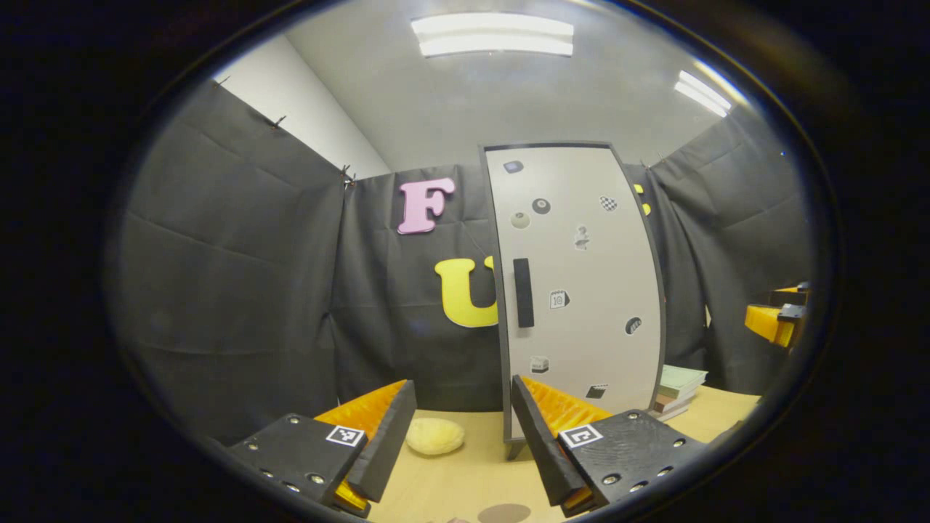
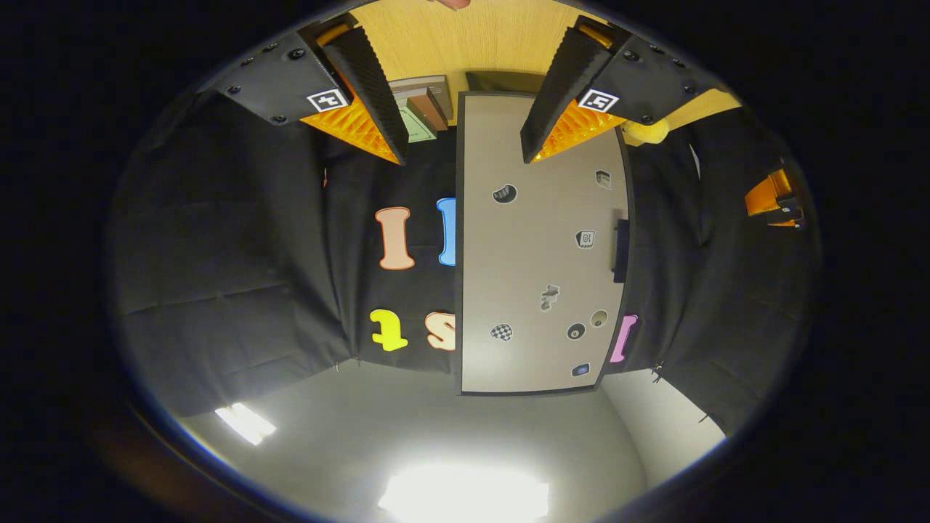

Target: Open the cabinet door with the right hand, grasp the bottle in the cabinet with the left hand and place it on the coaster, then close the cabinet door with the right hand.

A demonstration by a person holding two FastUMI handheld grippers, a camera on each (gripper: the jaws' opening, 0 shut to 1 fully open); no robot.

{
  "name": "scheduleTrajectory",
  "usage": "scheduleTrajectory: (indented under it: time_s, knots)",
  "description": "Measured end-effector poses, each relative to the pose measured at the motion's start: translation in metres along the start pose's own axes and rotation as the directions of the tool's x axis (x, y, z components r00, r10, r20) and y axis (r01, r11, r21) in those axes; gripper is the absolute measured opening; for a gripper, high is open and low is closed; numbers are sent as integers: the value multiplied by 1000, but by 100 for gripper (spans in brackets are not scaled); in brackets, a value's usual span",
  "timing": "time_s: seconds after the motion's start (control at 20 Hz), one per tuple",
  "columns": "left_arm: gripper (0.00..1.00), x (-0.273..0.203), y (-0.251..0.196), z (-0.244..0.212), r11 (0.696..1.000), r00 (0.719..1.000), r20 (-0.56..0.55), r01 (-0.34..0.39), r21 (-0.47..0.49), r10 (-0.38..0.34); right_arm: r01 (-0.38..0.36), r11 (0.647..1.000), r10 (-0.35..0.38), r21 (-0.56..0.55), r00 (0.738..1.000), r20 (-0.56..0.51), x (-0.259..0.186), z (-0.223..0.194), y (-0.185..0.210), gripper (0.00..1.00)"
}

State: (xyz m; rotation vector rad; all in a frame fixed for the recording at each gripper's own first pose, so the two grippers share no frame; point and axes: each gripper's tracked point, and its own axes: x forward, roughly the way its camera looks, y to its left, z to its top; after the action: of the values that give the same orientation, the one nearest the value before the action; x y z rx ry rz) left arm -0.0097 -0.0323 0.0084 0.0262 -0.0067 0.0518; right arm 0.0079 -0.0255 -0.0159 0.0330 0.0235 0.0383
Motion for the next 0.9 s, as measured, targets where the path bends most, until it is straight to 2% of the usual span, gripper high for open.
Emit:
scheduleTrajectory:
  time_s: [0.1, 0.2, 0.45, 0.5, 0.55, 0.6, 0.7, 0.9]
  knots:
    - [81, -1, -3, 1, 1000, 1000, 7, -15, 10, 15, -21, 1000, 22, 11, 1000, -13, 1, -2, -1, 99]
    - [79, -1, -4, 3, 999, 1000, 6, -31, 17, 30, -41, 999, 41, 21, 999, -19, 3, -1, 2, 97]
    - [81, 6, -3, 4, 999, 1000, 14, -20, 28, 20, -66, 997, 66, 28, 998, -4, 18, 10, 20, 99]
    - [79, 8, -1, 3, 999, 1000, 14, -14, 36, 14, -66, 997, 66, 30, 998, 2, 22, 14, 26, 99]
    - [81, 11, 2, 0, 999, 1000, 10, -9, 41, 9, -68, 997, 68, 30, 998, 6, 28, 16, 33, 99]
    - [79, 14, 6, 0, 999, 1000, 12, -6, 42, 6, -72, 997, 72, 29, 997, 13, 34, 21, 41, 99]
    - [81, 19, 18, -5, 999, 1000, 5, -9, 33, 9, -84, 996, 83, 22, 996, 27, 45, 29, 57, 97]
    - [79, 29, 47, -15, 1000, 1000, -7, -24, 16, 24, -105, 994, 105, 3, 993, 44, 69, 44, 92, 99]
